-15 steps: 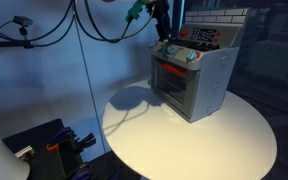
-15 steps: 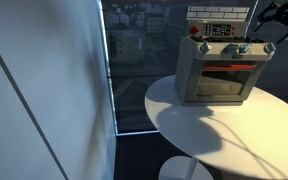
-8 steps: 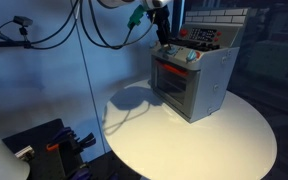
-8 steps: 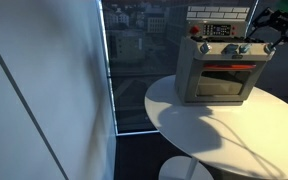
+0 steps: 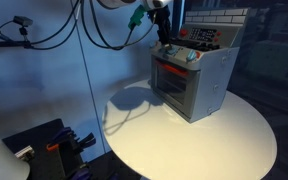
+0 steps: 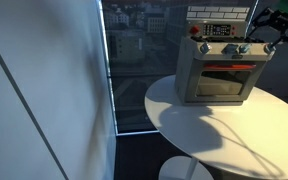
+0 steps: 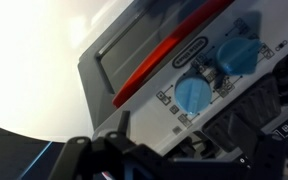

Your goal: Turn the second blue knob from the right to the left

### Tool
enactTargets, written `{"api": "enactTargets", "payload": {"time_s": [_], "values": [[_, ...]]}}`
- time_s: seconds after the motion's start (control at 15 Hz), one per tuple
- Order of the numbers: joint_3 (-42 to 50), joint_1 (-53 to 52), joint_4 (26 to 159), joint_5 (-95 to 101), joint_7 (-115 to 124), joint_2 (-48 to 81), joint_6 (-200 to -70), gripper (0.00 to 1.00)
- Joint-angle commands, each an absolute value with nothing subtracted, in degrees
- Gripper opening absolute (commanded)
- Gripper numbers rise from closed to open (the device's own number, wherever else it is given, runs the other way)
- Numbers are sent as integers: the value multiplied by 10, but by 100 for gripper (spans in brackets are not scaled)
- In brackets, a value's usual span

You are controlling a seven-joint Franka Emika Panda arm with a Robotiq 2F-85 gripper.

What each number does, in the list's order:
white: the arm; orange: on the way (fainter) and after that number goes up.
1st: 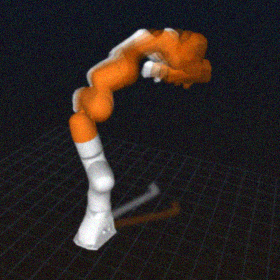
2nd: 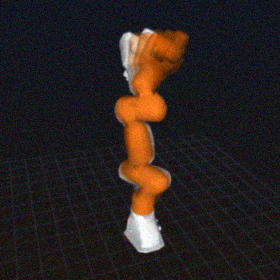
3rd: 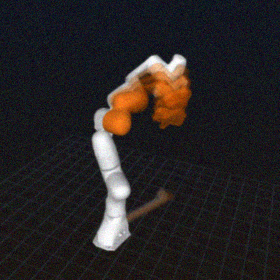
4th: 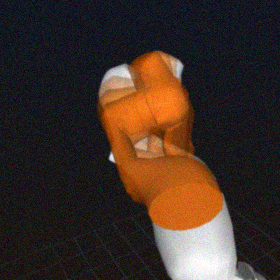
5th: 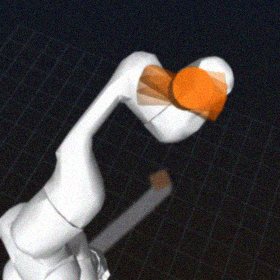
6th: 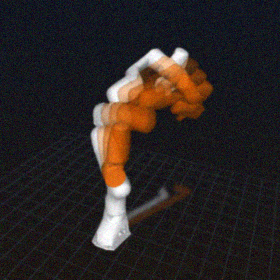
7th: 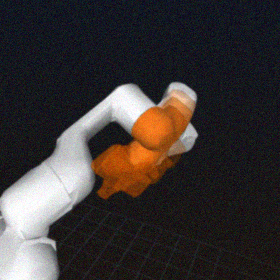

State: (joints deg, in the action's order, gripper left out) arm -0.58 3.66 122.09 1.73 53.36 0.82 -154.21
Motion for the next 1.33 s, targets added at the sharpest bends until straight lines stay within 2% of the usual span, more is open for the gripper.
{"api": "enactTargets", "payload": {"time_s": [0.0,1.27], "values": [[4,27,1215,20,535,18,-1569,100],[-8,21,1203,19,537,58,-1625,100]]}}
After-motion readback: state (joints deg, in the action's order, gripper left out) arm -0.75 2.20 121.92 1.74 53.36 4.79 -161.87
